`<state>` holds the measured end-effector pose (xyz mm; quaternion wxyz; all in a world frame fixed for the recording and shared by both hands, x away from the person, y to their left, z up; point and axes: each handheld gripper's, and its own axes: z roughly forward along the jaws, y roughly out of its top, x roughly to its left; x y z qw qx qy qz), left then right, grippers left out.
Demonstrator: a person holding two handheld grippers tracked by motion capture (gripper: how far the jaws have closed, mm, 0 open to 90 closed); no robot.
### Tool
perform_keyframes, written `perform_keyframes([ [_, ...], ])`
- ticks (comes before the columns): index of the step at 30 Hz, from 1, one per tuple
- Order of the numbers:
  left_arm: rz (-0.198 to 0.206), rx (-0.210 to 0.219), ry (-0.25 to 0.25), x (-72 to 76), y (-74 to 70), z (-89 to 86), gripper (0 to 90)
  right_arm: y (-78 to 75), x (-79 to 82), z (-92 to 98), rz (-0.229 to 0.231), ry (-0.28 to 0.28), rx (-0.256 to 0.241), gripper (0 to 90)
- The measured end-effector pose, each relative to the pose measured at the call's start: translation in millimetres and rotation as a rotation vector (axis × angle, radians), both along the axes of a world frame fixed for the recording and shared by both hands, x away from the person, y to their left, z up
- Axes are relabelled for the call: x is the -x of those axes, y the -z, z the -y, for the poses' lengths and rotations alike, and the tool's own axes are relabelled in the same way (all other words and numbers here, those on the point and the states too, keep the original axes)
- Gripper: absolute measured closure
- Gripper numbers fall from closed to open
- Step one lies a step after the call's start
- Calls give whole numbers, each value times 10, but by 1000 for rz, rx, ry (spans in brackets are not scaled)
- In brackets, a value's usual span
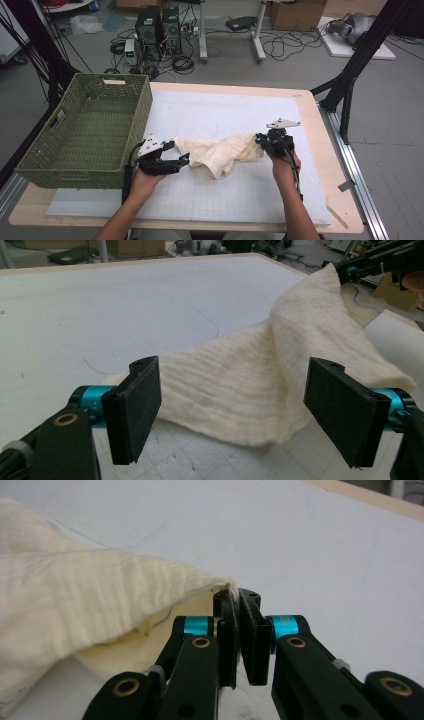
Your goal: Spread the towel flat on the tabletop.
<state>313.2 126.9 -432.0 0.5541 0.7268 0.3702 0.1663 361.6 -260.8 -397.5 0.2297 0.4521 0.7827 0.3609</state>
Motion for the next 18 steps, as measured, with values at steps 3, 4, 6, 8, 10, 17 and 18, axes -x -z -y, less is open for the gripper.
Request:
perform_keyframes([
  [3, 1, -1, -2, -3, 1, -7, 233, 51, -22, 106, -27, 35, 24, 865],
  [4, 1, -1, -3, -3, 0, -9, 233, 70, -23, 140, -36, 44, 32, 865],
  [6, 2, -3, -4, -4, 1, -10, 233, 112, -11, 194, -55, 60, 47, 856],
  [8, 1, -4, -3, -5, 2, -9, 233, 135, -9, 218, -61, 59, 57, 803],
  [10, 1, -1, -4, -5, 5, -3, 233, 164, 66, 259, -38, 28, 29, 631],
  [17, 10, 1, -5, -3, 0, -8, 233, 78, 290, 208, 63, -77, -23, 468],
  [18, 11, 1, -6, -3, -2, -9, 234, 61, 326, 175, 79, -106, -24, 451],
])
